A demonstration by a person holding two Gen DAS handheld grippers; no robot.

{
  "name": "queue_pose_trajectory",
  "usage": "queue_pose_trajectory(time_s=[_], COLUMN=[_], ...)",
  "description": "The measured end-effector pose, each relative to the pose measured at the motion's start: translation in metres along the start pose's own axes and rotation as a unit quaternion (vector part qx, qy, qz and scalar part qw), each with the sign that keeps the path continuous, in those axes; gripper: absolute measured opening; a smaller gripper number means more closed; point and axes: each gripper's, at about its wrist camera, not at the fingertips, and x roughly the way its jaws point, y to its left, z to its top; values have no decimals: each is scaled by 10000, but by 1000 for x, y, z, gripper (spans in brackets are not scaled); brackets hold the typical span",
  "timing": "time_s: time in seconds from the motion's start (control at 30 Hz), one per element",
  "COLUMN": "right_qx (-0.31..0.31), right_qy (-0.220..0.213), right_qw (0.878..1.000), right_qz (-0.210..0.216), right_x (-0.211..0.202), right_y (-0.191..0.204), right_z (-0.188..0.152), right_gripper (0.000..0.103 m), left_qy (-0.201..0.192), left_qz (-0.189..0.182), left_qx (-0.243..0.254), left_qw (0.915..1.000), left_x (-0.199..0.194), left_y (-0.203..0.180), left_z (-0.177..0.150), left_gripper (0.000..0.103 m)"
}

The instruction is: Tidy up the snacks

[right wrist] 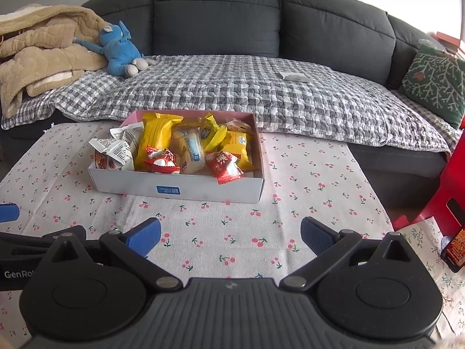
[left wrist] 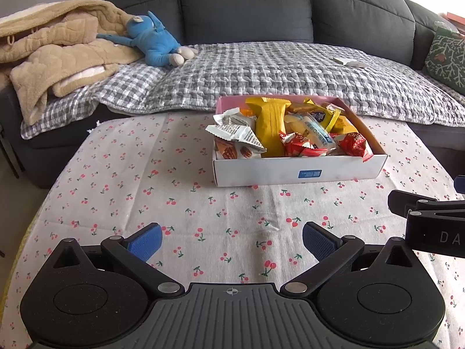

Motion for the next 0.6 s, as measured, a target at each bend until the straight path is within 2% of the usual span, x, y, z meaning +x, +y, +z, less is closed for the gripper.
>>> queue_pose_trajectory(time_s=[0.6], right_qx=[-17], right_qy=[34], right_qw=[10000], right_qz=[-21], right_x=[2], right_y=[1], right_z=[-1], right_gripper=[102], left_qy=[6], left_qz=[-5], left_qx=[27], left_qw=[10000], left_x=[1], left_y=[-1], left_z=[-1], left_gripper=[103])
